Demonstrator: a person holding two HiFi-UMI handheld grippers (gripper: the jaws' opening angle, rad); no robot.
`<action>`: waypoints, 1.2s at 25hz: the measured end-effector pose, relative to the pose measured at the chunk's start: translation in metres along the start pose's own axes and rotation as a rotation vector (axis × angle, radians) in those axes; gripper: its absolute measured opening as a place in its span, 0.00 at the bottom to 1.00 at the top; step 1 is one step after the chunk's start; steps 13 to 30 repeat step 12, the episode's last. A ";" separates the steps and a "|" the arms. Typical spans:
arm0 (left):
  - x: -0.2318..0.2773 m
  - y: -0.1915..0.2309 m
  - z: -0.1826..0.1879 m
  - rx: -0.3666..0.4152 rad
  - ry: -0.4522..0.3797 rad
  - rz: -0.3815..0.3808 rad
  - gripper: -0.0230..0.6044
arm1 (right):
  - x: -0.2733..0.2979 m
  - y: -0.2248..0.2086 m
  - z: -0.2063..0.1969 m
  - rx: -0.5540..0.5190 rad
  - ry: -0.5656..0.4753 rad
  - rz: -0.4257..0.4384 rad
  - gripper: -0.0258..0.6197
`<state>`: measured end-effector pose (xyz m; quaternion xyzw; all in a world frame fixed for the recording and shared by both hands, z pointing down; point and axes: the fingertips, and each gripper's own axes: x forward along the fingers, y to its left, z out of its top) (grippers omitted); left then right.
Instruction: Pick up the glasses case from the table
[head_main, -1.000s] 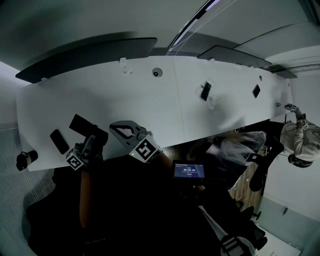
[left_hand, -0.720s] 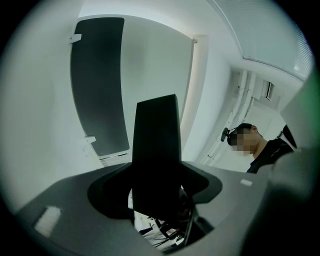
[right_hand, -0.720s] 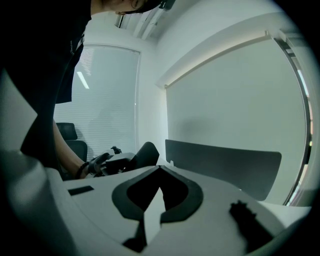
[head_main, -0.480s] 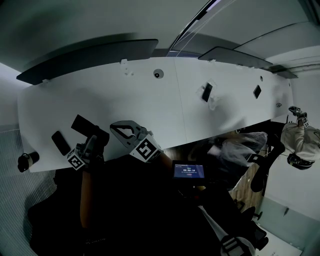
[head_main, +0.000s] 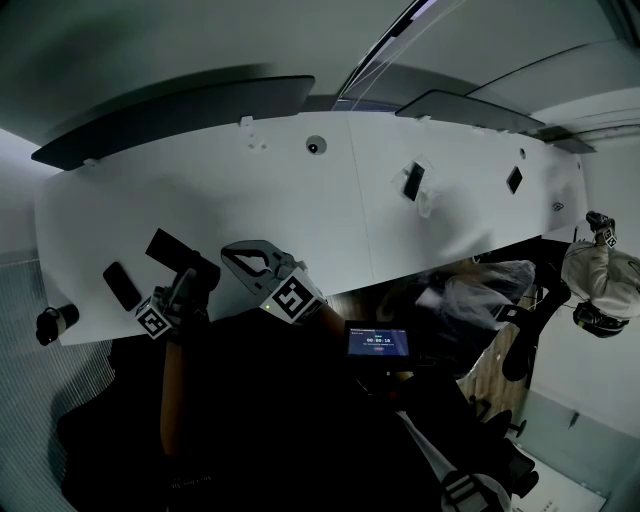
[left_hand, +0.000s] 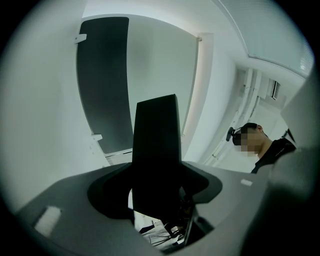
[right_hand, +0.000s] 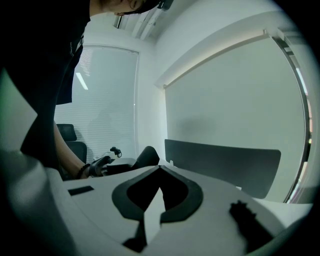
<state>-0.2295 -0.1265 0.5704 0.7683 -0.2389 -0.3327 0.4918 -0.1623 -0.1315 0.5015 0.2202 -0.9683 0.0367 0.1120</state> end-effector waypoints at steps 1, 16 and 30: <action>-0.002 0.002 0.000 0.002 -0.001 0.004 0.48 | 0.000 0.000 0.000 0.003 0.000 -0.002 0.05; 0.000 0.002 -0.002 -0.021 -0.005 -0.009 0.48 | -0.001 0.001 -0.003 -0.023 0.019 0.009 0.05; 0.000 0.002 -0.002 -0.021 -0.005 -0.009 0.48 | -0.001 0.001 -0.003 -0.023 0.019 0.009 0.05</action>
